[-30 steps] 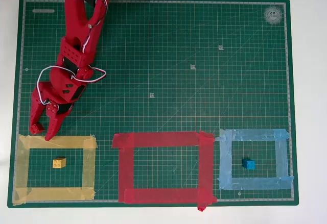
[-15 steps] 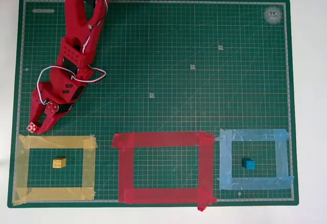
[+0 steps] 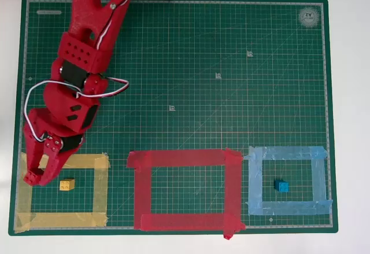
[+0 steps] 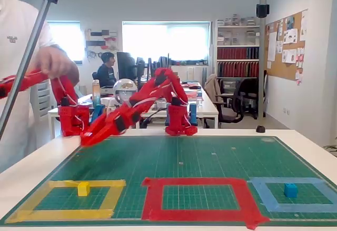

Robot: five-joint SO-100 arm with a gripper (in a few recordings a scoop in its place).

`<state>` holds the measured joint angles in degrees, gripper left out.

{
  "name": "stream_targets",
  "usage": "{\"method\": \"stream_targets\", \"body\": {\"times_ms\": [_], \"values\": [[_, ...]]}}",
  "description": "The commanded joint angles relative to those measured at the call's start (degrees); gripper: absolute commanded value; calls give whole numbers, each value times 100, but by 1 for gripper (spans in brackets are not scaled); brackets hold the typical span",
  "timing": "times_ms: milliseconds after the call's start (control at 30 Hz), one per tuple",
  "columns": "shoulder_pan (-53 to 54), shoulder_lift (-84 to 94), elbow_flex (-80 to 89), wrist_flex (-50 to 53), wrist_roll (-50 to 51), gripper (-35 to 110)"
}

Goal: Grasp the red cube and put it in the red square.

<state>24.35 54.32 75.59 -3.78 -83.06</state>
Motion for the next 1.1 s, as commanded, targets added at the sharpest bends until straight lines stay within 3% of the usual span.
{"method": "stream_targets", "body": {"times_ms": [0,100,200,300,433,1067], "values": [[-861,1951,1415,44,53,-1],[-1512,2461,2373,-308,53,-1],[-1986,2364,3630,-2549,0,-1],[-2312,2206,4113,-3067,-141,-1],[-2593,1433,4333,-4518,-211,-1],[-1767,-2127,378,-4491,-325,-1]]}}
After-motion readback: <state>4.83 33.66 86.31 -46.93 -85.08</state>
